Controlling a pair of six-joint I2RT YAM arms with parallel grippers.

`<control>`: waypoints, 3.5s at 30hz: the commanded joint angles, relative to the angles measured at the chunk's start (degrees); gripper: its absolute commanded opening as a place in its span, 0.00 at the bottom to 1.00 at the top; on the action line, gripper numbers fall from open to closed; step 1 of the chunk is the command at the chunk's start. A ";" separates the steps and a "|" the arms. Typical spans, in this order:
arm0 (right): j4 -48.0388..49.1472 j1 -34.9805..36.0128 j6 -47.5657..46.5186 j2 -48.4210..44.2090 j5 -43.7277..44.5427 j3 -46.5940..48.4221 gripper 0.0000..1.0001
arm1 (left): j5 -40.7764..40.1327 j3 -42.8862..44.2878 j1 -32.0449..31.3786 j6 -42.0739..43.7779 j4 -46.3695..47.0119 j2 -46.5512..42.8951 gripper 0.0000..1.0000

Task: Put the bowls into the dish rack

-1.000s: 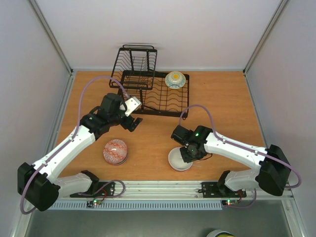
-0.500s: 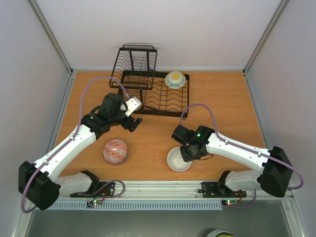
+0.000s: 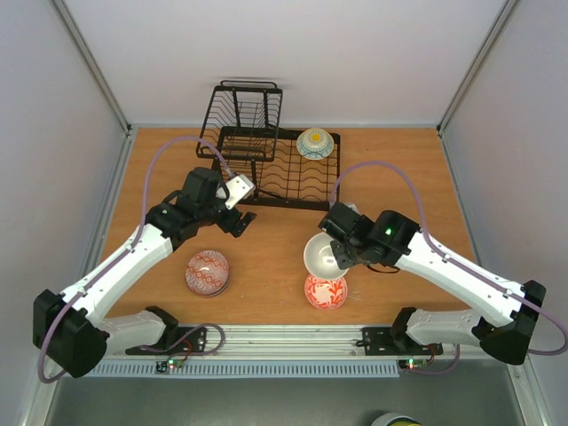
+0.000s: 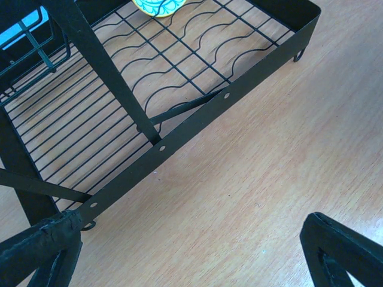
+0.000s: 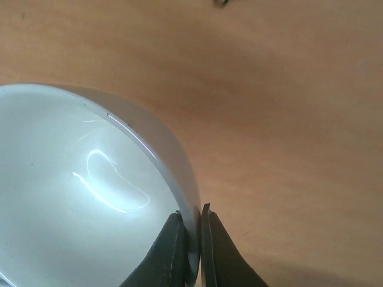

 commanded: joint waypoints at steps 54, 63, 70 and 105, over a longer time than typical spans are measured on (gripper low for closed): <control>137.38 -19.61 -115.49 56.75 24.85 5.86 0.01 | -3.39 -2.50 0.44 1.95 4.86 -4.10 0.99; 138.79 -20.42 -117.79 62.88 24.81 10.47 0.01 | -3.65 -2.50 0.47 2.19 4.53 -4.03 0.99; 141.93 -21.43 -120.53 64.85 24.50 11.77 0.01 | -3.69 -2.59 0.45 2.28 4.72 -3.54 0.99; 143.27 -23.77 -120.01 66.42 24.11 12.87 0.57 | -3.65 -2.94 0.69 2.30 4.95 -4.07 0.99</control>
